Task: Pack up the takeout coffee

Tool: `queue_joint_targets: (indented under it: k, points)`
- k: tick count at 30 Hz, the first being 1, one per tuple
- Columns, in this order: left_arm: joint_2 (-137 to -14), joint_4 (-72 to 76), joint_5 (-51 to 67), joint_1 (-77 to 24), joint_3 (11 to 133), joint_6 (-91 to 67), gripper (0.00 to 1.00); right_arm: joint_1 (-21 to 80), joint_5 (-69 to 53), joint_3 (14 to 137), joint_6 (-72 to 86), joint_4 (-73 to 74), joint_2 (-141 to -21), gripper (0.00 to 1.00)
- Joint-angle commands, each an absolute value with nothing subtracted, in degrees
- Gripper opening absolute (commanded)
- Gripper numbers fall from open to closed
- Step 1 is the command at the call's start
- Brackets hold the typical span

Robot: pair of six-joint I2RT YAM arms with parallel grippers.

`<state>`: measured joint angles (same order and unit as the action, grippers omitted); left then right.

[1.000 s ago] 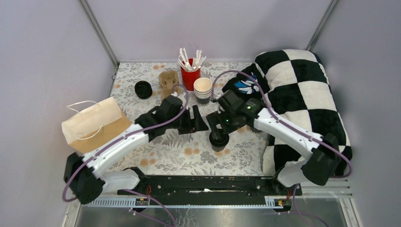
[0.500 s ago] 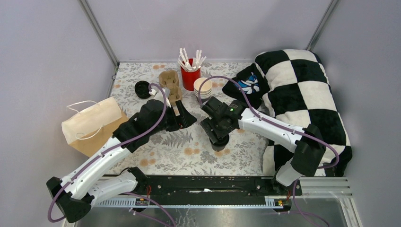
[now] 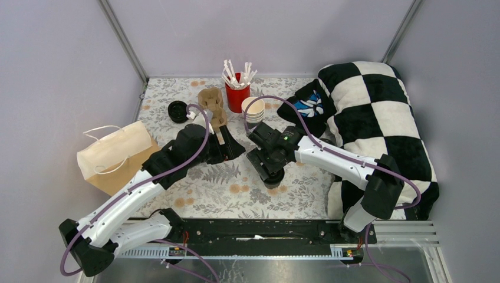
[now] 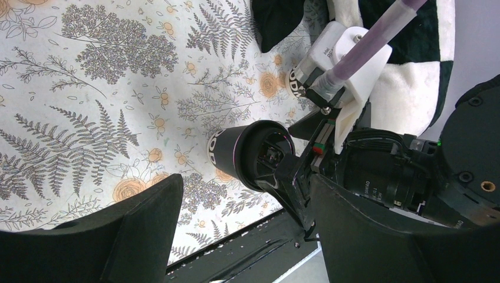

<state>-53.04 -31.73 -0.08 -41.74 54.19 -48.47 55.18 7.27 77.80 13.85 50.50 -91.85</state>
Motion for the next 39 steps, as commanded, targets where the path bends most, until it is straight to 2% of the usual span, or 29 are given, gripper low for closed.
queue_joint_targets:
  k: [1,7,19,25,34,39]
  points:
    - [-53.84,-30.18,-0.3,-41.53,55.09,-48.07,0.83,55.8,8.35,77.72,13.8,50.47,-91.68,0.85]
    - [-54.46,-29.95,-0.26,-41.57,55.3,-48.15,0.83,55.81,7.54,77.61,13.79,49.93,-90.26,0.88]
    - [-55.8,-29.48,0.35,-41.57,55.71,-47.82,0.83,55.74,8.57,77.51,14.29,50.53,-87.78,0.89]
    - [-55.83,-29.54,1.08,-41.56,55.89,-47.73,0.83,55.77,7.78,76.37,14.1,49.43,-89.23,0.84]
    - [-55.19,-29.96,0.7,-41.56,55.74,-47.77,0.84,56.41,8.52,75.49,13.76,48.93,-90.58,0.84]
    - [-55.19,-30.01,0.61,-41.57,55.81,-47.73,0.84,57.04,10.41,75.39,14.03,49.59,-91.53,0.78]
